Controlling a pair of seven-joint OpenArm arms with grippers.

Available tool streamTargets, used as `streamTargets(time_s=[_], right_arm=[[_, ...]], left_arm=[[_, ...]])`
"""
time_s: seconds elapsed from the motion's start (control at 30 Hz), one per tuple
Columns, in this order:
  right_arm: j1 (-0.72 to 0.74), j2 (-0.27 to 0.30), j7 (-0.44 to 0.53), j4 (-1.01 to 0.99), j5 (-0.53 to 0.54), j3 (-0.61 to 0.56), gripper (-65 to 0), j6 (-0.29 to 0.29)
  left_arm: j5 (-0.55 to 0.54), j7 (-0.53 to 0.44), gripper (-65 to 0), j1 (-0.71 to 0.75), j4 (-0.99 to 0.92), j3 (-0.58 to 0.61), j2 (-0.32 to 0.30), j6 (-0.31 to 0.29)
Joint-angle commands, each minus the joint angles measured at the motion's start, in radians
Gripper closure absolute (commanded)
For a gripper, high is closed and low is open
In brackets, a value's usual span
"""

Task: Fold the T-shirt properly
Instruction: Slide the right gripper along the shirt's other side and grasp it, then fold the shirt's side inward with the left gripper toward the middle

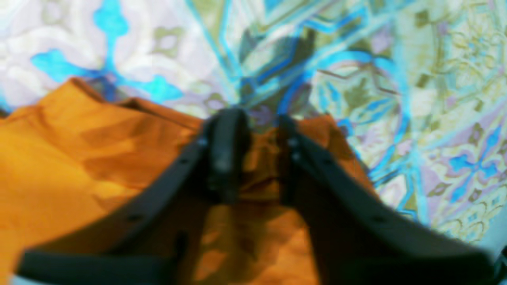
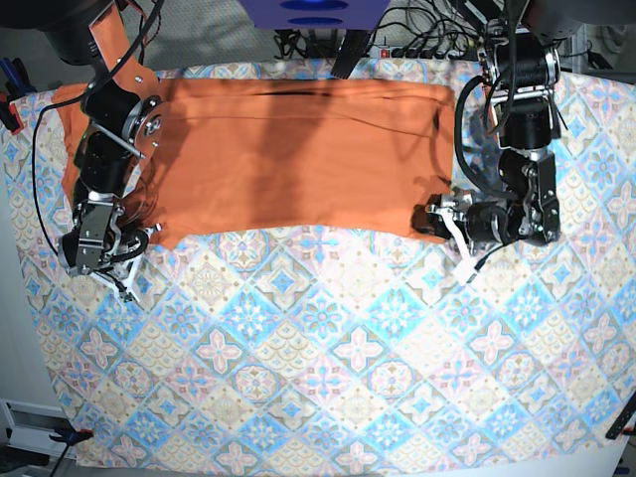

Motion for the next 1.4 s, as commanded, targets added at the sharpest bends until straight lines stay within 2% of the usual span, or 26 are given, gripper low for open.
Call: streamTargets(time_s=[0.0,0.13,0.23,0.47,0.57,0.67,0.77,0.9,1.03,1.2,1.37], right_arm=[[-0.003,0.012,-0.038,-0.001,-0.038,0.004,-5.1,-0.018],[-0.001,0.015,-0.044,0.025,-0.04,0.001,-3.7,-0.018],[-0.003,0.015,-0.046,0.123,-0.04,0.004,-3.5,-0.018],[-0.063,0.015,-0.142,0.338,-0.04,-0.011,-3.5,-0.017],[-0.072,0.015,-0.15,0.347,-0.04,-0.042,-3.5,-0.017],[-0.095,0.012,-0.148,0.349,-0.04,-0.047,-3.5,-0.017],[-0.103,0.01,-0.144,0.349,-0.04,-0.044,-3.5,-0.017],[-0.103,0.01,-0.142,0.349,-0.04,-0.042,-3.5,-0.017],[-0.103,0.01,-0.141,0.349,-0.04,-0.042,-3.5,-0.017],[-0.103,0.01,-0.141,0.349,-0.04,-0.042,-3.5,-0.017],[-0.103,0.01,-0.141,0.349,-0.04,-0.047,-3.5,-0.017]], left_arm=[[0.055,0.068,-23.1,0.004,-0.001,0.021,-0.002,0.008],[0.054,0.068,-18.9,0.004,-0.001,0.033,-0.002,0.008],[0.054,0.069,-18.1,0.004,-0.001,0.033,-0.002,0.008],[0.054,0.071,-18.1,0.004,-0.001,0.033,-0.002,0.008],[0.054,0.071,-16.9,0.004,-0.001,0.033,-0.002,0.008],[0.054,0.071,-11.6,0.004,-0.001,0.033,-0.002,0.008],[0.051,0.071,-9.9,0.001,-0.001,0.033,-0.002,0.008],[0.046,0.079,-12.4,-0.051,0.0,0.033,0.005,0.008],[0.044,0.138,-19.7,-0.136,0.0,0.031,0.057,0.008],[0.055,0.142,-28.3,-0.206,0.0,0.033,0.131,0.008],[0.055,0.145,-32.6,-0.243,-0.001,0.034,0.18,0.008]])
